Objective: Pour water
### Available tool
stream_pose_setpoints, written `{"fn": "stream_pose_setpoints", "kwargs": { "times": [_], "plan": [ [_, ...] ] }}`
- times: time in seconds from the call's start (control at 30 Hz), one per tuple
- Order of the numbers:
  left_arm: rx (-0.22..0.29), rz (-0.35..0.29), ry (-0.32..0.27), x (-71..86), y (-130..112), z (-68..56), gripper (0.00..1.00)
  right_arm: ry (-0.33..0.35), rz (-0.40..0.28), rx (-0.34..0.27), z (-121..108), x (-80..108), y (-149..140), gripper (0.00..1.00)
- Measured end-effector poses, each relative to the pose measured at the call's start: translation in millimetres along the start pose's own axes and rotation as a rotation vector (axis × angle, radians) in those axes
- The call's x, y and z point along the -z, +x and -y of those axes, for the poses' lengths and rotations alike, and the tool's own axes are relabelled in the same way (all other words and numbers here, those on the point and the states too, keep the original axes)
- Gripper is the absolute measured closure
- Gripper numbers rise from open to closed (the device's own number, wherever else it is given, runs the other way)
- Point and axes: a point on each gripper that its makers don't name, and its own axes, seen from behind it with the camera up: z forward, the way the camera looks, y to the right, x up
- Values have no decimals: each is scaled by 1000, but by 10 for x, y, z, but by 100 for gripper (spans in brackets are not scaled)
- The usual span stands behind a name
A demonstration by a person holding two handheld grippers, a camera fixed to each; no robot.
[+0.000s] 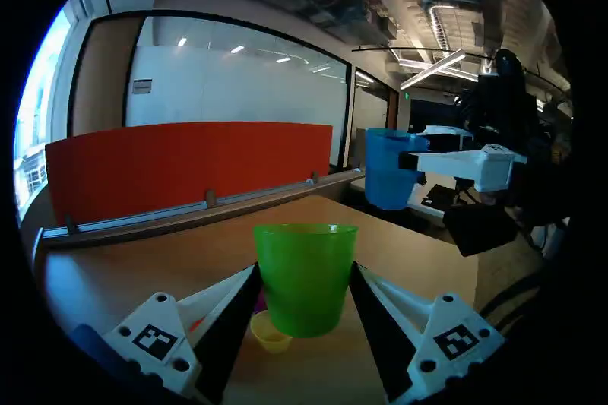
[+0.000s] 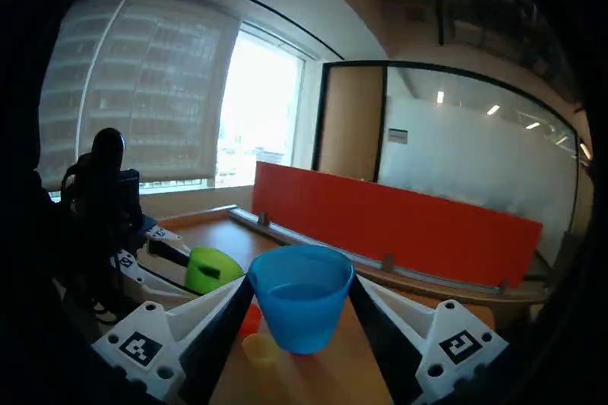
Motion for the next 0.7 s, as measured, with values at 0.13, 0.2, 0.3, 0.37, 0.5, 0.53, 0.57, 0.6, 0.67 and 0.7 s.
{"fn": "stream_pose_setpoints", "kwargs": {
  "times": [0.13, 0.2, 0.3, 0.37, 0.5, 0.53, 0.57, 0.6, 0.67, 0.7],
  "plan": [
    [-8, -29, -10, 100, 49, -10, 21, 19, 3, 8, 86, -51, 3, 9],
    [-9, -40, -11, 146, 68, -1, 21, 28, 5, 13, 129, -78, 6, 9],
    [-1, -51, -12, 210, 87, 19, 21, 40, 7, 21, 188, -117, 23, 9],
    [7, -60, -16, 257, 105, 28, 21, 48, 8, 26, 226, -143, 40, 9],
    [20, -76, -20, 347, 130, 52, 21, 62, 10, 36, 293, -195, 66, 9],
    [21, -80, -21, 366, 135, 56, 21, 66, 11, 38, 308, -209, 69, 9],
    [22, -84, -22, 388, 142, 61, 21, 69, 12, 41, 326, -224, 73, 9],
    [22, -90, -24, 406, 151, 60, 21, 73, 14, 44, 342, -237, 76, 9],
    [22, -102, -29, 444, 172, 55, 21, 80, 16, 51, 376, -265, 82, 9],
    [21, -107, -31, 460, 182, 55, 21, 83, 18, 54, 391, -277, 84, 9]
  ]
}}
